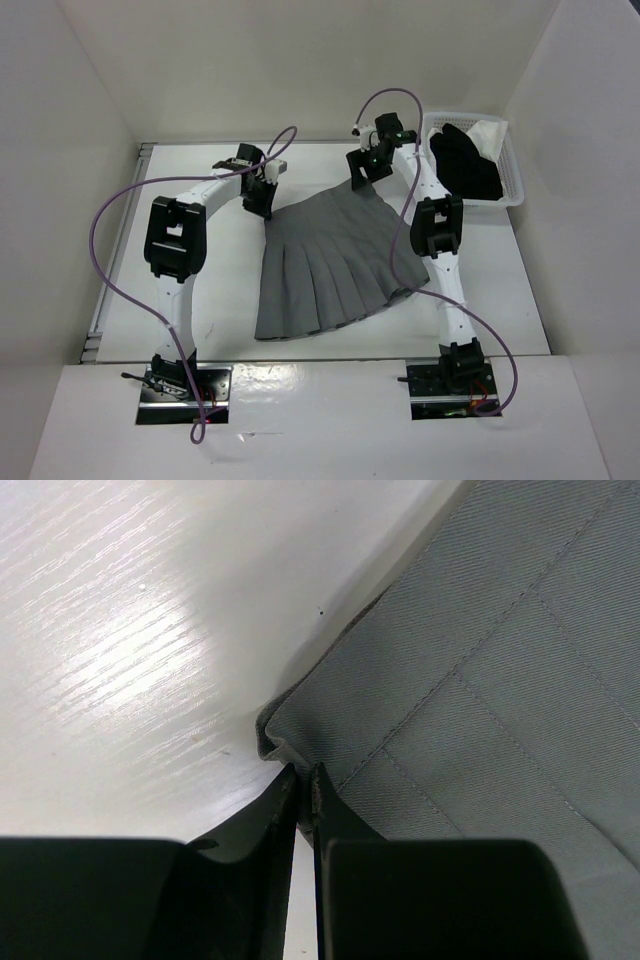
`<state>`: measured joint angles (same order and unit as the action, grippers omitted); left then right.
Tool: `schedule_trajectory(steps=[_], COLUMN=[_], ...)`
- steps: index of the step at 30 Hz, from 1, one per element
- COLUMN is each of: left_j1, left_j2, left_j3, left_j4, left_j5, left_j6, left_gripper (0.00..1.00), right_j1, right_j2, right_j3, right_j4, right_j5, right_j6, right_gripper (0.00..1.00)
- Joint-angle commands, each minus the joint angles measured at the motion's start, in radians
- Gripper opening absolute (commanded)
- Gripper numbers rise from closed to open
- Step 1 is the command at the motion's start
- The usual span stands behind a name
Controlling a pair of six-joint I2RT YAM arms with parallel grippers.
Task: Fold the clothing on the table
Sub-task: Fold the skirt
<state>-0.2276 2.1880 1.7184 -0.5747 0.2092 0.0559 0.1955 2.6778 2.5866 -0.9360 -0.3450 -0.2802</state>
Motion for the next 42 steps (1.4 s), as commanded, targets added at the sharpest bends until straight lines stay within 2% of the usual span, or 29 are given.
schedule_trajectory(steps=[1, 6, 9, 10, 12, 13, 15, 16, 22, 28, 29, 30, 31, 32, 35, 37, 42], left_j1=[-0.007, -0.007, -0.007, -0.007, -0.007, -0.007, -0.007, -0.007, -0.007, 0.002, 0.002, 0.002, 0.002, 0.002, 0.002, 0.002, 0.002], left_j2=[-0.054, -0.054, -0.063, -0.063, -0.063, -0.063, -0.073, -0.073, -0.092, -0.111, -0.111, -0.111, -0.099, -0.099, -0.079, -0.045, 0.01], left_j3=[0.012, 0.012, 0.003, 0.003, 0.003, 0.003, 0.003, 0.003, -0.006, 0.003, 0.015, 0.027, 0.041, 0.067, 0.108, 0.159, 0.291], left_j4=[-0.013, -0.013, -0.013, -0.013, -0.013, -0.013, -0.013, -0.013, -0.013, -0.013, -0.013, -0.022, -0.022, -0.031, -0.031, -0.045, -0.092], left_j5=[-0.01, -0.01, -0.01, -0.01, -0.01, -0.01, -0.01, -0.01, -0.01, -0.042, -0.042, -0.042, -0.03, -0.03, -0.01, -0.01, 0.012], left_j6=[0.019, 0.019, 0.019, 0.019, 0.019, 0.019, 0.019, 0.019, 0.019, 0.039, 0.039, 0.039, 0.039, 0.039, 0.048, 0.048, 0.058], left_gripper=[0.15, 0.15, 0.16, 0.16, 0.16, 0.16, 0.16, 0.16, 0.16, 0.16, 0.16, 0.16, 0.16, 0.16, 0.16, 0.16, 0.16], right_j1=[0.018, 0.018, 0.018, 0.028, 0.028, 0.028, 0.028, 0.028, 0.028, 0.028, 0.028, 0.028, 0.028, 0.028, 0.05, 0.05, 0.05], right_j2=[-0.001, 0.019, 0.019, 0.028, 0.028, 0.028, 0.028, 0.028, -0.068, -0.25, -0.287, -0.33, -0.381, -0.494, -0.675, -0.728, -0.794], right_j3=[0.066, 0.075, 0.084, 0.084, 0.084, 0.084, 0.084, 0.084, 0.066, -0.071, -0.112, -0.237, -0.314, -0.482, -0.731, -0.846, -0.988], right_j4=[-0.064, -0.064, -0.055, -0.055, -0.055, -0.055, -0.055, -0.055, -0.066, -0.112, -0.103, -0.078, -0.001, 0.055, 0.204, 0.262, 0.344], right_j5=[-0.003, -0.003, -0.003, -0.003, 0.008, 0.008, 0.008, 0.018, 0.056, 0.101, 0.11, 0.119, 0.129, 0.159, 0.218, 0.239, 0.265], right_j6=[-0.011, -0.011, -0.011, -0.011, -0.011, -0.002, -0.002, -0.002, 0.007, 0.087, 0.096, 0.105, 0.117, 0.118, 0.118, 0.118, 0.107], right_gripper=[0.79, 0.71, 0.61, 0.48, 0.36, 0.23, 0.11, 0.0, 0.0, 0.0, 0.0, 0.0, 0.0, 0.0, 0.0, 0.0, 0.0])
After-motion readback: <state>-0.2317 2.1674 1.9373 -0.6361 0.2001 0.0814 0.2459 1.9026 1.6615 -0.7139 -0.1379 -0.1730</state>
